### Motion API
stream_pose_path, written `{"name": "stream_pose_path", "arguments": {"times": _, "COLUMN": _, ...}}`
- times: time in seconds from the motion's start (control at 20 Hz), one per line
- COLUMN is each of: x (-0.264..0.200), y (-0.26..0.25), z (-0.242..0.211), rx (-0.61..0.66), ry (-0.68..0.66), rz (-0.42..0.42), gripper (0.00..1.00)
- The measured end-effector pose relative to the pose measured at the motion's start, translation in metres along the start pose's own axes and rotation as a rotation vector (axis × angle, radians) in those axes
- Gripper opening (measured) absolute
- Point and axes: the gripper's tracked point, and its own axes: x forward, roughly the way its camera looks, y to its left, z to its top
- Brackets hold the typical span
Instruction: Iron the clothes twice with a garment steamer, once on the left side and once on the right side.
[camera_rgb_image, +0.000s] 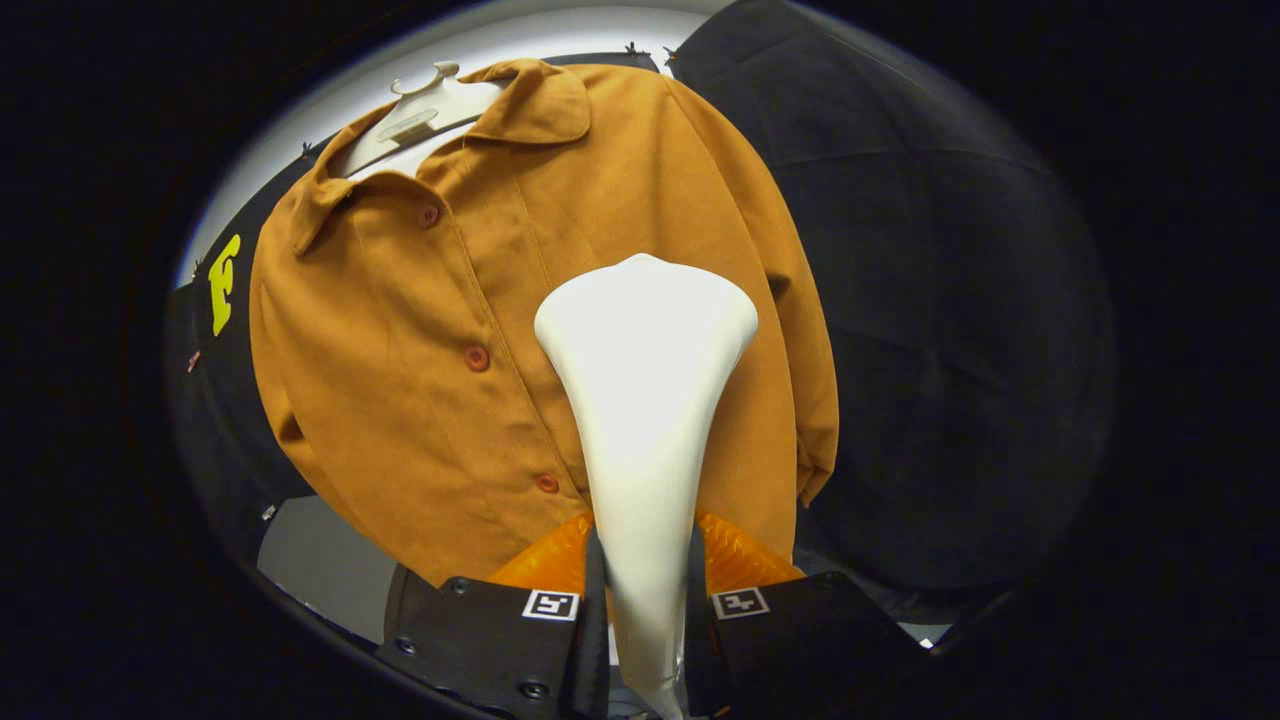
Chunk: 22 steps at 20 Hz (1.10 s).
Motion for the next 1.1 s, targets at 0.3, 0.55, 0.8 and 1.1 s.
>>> {"name": "stream_pose_path", "arguments": {"times": 0.3, "x": 0.006, "y": -0.020, "z": -0.055, "rx": 0.026, "ry": 0.119, "rz": -0.034, "gripper": 0.33}}
{"name": "stream_pose_path", "arguments": {"times": 0.55, "x": 0.014, "y": -0.033, "z": -0.093, "rx": 0.045, "ry": 0.195, "rz": -0.056, "gripper": 0.34}}
{"name": "stream_pose_path", "arguments": {"times": 0.8, "x": 0.014, "y": -0.042, "z": -0.118, "rx": 0.051, "ry": 0.259, "rz": -0.076, "gripper": 0.33}}
{"name": "stream_pose_path", "arguments": {"times": 1.1, "x": -0.002, "y": -0.057, "z": -0.129, "rx": 0.079, "ry": 0.273, "rz": -0.140, "gripper": 0.34}}
